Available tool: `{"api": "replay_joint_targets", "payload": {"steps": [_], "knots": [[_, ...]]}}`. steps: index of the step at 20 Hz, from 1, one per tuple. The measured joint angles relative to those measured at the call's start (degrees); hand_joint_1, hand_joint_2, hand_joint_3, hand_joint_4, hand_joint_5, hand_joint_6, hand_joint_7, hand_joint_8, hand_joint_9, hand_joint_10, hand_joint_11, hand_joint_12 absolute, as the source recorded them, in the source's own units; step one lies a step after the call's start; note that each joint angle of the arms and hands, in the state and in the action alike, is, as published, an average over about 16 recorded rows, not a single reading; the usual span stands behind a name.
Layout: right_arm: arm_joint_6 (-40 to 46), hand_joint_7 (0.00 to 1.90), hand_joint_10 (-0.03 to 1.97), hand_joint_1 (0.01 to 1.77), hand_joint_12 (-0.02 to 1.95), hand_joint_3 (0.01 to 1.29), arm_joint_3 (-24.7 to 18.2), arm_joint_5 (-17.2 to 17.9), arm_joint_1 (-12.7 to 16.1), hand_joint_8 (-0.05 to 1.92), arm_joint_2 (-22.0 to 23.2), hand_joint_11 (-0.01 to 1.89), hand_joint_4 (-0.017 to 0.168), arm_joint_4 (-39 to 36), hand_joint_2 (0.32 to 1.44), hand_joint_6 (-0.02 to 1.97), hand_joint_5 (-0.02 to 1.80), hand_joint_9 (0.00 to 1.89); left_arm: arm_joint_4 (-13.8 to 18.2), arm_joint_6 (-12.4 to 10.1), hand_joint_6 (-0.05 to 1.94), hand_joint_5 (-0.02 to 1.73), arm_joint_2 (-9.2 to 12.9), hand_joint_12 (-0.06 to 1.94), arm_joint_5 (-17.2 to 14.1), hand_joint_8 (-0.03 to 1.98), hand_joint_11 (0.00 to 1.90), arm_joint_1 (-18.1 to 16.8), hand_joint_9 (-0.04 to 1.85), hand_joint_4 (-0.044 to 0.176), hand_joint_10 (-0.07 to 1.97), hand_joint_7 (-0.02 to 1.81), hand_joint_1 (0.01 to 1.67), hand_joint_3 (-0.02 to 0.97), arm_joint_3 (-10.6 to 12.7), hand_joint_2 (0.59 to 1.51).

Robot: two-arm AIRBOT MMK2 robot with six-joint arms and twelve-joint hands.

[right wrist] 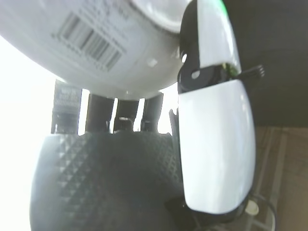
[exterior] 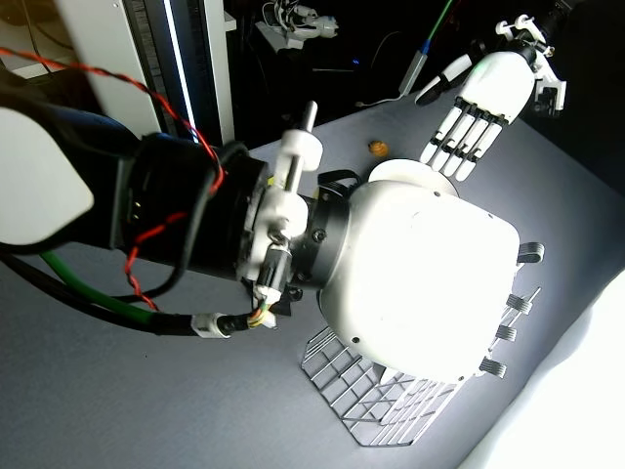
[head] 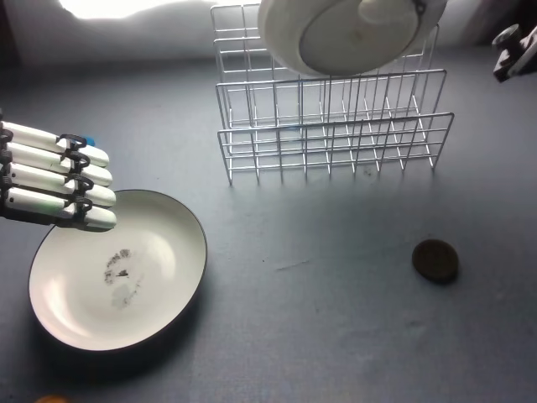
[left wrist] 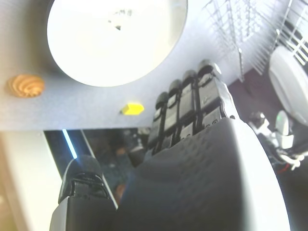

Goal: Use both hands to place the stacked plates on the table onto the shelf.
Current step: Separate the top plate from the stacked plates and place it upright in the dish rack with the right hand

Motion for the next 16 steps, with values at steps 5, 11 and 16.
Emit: {"api": "replay_joint_targets", "payload": {"steps": [5, 11, 16], "knots": [[-0.89, 1.21, 0.02, 1.23, 0.97, 0.01, 2.19, 0.76, -2.03, 0.57, -1.8, 0.93, 0.006, 2.38, 0.95, 0.79, 1.04, 1.38, 0.18, 0.05, 0.02, 0.06, -0.1, 0.01, 1.26, 0.0, 0.02, 0.27, 0.03, 0.003, 0.01, 0.05, 0.02, 0.013, -1.4, 1.147], [-1.49, 1.21, 0.17, 1.24, 0.97, 0.01, 5.0, 1.42, -4.12, 0.55, -3.94, 0.93, 0.003, 4.79, 0.95, 0.77, 1.05, 1.34, -0.44, 0.12, 0.02, 0.05, -0.48, 0.01, 3.51, 0.0, 0.02, 2.13, 0.02, 0.001, 0.01, 0.05, 0.02, 0.013, -2.61, 1.147], [-1.57, 1.2, 0.31, 1.26, 0.97, 0.01, 7.23, 1.5, -5.69, 0.57, -5.67, 0.93, -0.002, 6.1, 0.95, 0.78, 1.04, 1.28, -2.11, 0.14, 0.02, 0.06, -1.23, 0.01, 5.25, 0.0, 0.02, 5.43, 0.02, 0.001, 0.01, 0.05, 0.02, 0.014, -2.57, 1.144]]}}
